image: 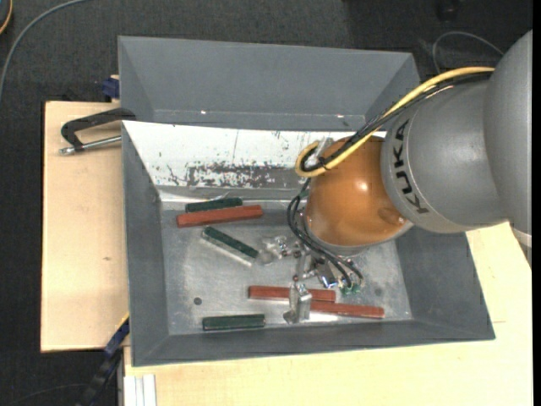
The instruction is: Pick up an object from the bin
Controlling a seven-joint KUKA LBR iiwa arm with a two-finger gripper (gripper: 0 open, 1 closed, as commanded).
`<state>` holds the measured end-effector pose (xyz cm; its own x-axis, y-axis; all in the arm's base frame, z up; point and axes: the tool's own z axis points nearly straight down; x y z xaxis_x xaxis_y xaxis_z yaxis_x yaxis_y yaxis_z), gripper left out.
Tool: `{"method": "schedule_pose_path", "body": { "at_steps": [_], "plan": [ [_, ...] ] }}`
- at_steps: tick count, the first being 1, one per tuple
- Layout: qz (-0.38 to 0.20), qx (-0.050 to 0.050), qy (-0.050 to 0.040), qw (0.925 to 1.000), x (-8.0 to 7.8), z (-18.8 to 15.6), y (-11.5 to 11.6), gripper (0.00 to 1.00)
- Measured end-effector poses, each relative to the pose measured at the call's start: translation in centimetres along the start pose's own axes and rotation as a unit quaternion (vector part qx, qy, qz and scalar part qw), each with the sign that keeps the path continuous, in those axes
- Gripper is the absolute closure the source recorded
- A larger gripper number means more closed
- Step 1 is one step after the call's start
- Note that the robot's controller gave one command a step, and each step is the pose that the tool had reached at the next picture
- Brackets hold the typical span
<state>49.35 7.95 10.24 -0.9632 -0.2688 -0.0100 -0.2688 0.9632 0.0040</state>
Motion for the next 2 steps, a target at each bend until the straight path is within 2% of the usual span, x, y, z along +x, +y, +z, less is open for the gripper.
{"method": "schedule_pose_path", "body": {
  "at_steps": [1, 2],
  "plan": [
    [0.047, 0.002, 0.0043, 0.9989, 1.0, 0.2, -2.7, 0.00],
    [0.173, 0.002, 0.0052, 0.9850, 0.5, 3.2, -2.1, 0.00]
  ]
}}
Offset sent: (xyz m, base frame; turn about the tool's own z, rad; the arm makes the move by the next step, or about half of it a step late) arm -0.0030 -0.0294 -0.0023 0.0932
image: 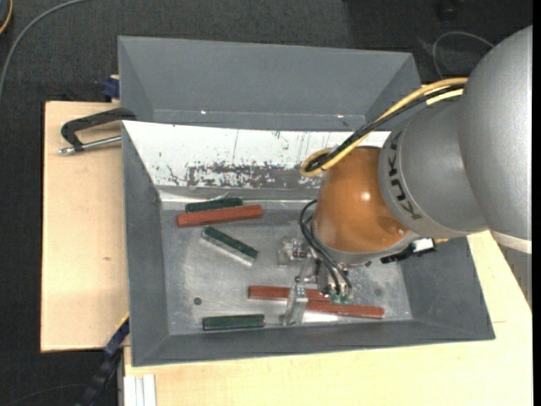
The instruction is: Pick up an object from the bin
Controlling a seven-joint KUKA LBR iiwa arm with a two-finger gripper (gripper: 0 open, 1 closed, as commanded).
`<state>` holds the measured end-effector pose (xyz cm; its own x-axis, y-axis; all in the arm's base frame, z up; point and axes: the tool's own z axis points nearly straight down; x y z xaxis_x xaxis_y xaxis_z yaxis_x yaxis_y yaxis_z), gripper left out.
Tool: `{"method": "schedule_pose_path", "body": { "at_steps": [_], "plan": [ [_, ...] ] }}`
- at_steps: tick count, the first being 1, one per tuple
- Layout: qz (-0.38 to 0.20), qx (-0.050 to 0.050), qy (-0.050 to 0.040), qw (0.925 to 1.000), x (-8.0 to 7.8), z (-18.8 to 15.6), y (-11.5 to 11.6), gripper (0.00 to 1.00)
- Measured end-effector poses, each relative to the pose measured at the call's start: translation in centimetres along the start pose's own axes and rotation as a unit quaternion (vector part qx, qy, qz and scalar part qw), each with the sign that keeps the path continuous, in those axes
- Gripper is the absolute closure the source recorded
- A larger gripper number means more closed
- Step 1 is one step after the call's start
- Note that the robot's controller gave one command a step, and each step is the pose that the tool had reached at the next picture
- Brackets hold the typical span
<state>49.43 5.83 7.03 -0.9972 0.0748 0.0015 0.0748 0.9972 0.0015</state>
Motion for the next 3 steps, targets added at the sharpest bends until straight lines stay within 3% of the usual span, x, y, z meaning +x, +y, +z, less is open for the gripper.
{"method": "schedule_pose_path", "body": {
  "at_steps": [1, 2, 3],
  "plan": [
    [0.000, 0.000, -0.0007, 1.0000, 0.0, 0.0, 0.1, 0.00],
    [0.000, 0.000, -0.0006, 1.0000, 0.0, 0.0, 0.1, 1.00],
    [-0.001, -0.001, -0.0069, 1.0000, -0.3, -7.8, 0.2, 1.00]
  ]
}}
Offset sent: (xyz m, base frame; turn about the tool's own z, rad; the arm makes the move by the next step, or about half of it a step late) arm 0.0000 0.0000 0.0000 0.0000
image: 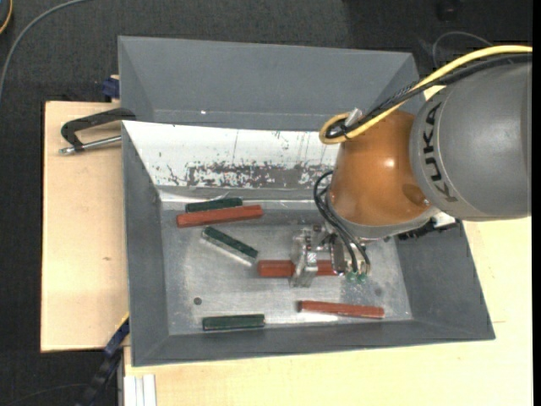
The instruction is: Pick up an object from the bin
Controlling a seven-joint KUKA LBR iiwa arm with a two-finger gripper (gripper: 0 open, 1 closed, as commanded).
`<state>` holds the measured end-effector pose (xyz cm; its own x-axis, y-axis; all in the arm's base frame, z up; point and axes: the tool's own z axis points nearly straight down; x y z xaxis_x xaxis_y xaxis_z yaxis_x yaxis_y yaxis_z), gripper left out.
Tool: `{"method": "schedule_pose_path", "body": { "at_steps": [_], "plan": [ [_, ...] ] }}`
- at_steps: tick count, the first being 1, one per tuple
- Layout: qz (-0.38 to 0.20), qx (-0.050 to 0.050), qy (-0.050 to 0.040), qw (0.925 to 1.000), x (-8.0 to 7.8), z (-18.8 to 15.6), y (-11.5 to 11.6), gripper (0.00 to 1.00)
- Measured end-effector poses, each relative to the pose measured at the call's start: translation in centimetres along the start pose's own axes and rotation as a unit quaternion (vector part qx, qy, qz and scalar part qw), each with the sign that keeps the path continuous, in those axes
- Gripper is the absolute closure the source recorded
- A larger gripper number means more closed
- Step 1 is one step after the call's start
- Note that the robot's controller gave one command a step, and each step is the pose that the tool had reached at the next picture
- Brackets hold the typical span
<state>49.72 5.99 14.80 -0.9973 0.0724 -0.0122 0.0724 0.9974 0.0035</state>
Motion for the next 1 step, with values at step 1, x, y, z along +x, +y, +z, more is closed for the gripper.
{"method": "schedule_pose_path", "body": {
  "at_steps": [1],
  "plan": [
    [-0.001, 0.000, 0.0007, 1.0000, -0.25, -4.64, 0.16, 1.00]
  ]
}}
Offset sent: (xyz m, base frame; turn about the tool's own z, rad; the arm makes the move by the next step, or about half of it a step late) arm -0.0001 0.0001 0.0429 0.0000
